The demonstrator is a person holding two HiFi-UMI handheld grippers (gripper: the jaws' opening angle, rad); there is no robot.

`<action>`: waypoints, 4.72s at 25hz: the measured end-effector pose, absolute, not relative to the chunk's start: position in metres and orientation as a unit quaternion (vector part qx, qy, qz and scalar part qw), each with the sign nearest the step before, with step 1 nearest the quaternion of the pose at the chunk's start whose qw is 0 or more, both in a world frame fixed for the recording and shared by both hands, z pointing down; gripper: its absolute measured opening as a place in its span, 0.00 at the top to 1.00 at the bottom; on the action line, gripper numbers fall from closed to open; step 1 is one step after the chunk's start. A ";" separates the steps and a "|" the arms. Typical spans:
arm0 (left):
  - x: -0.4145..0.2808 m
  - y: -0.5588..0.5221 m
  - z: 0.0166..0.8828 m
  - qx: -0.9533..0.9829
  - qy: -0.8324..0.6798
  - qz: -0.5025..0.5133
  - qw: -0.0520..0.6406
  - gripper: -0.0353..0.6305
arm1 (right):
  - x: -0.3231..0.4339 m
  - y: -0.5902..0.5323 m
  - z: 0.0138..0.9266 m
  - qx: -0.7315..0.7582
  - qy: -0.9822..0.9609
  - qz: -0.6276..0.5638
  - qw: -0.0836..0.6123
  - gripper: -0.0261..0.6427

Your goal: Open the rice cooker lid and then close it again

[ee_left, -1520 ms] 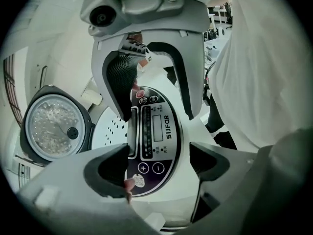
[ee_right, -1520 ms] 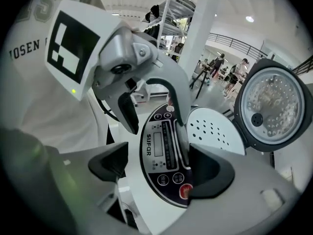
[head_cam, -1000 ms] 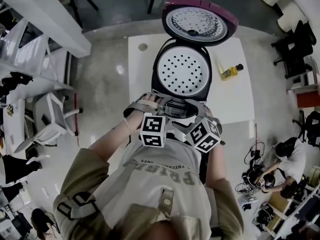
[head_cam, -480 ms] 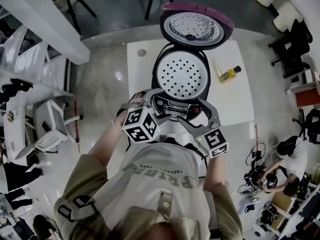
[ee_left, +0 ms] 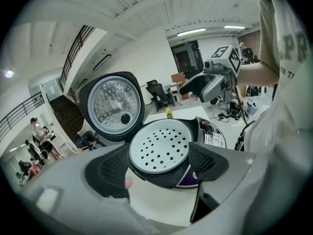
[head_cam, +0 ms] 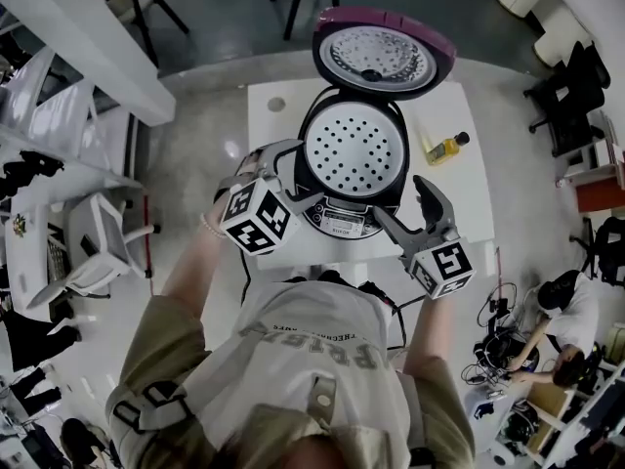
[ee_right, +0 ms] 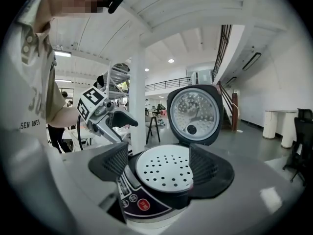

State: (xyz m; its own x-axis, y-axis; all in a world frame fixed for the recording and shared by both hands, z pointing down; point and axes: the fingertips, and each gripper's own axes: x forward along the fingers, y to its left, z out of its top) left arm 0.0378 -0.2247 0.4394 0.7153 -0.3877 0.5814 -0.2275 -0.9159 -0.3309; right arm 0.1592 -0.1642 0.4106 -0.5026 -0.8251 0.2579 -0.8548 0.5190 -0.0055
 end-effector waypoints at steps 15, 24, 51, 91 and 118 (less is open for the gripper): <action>0.041 -0.306 0.401 -0.902 0.237 -0.327 0.152 0.35 | 0.205 -0.222 0.372 0.495 -0.863 0.034 0.095 0.40; 0.043 -0.353 0.368 -0.900 0.268 -0.307 0.154 0.35 | 0.232 -0.265 0.347 0.507 -0.858 0.024 0.076 0.40; 0.077 -0.450 0.339 -0.888 0.241 -0.332 0.207 0.32 | 0.256 -0.380 0.298 0.471 -0.876 -0.026 0.100 0.39; 0.072 -0.393 0.358 -0.878 0.184 -0.378 0.228 0.29 | 0.217 -0.337 0.315 0.427 -0.892 -0.019 0.148 0.35; 0.041 -0.305 0.403 -0.851 0.122 -0.450 0.243 0.24 | 0.187 -0.251 0.364 0.362 -0.899 -0.029 0.246 0.30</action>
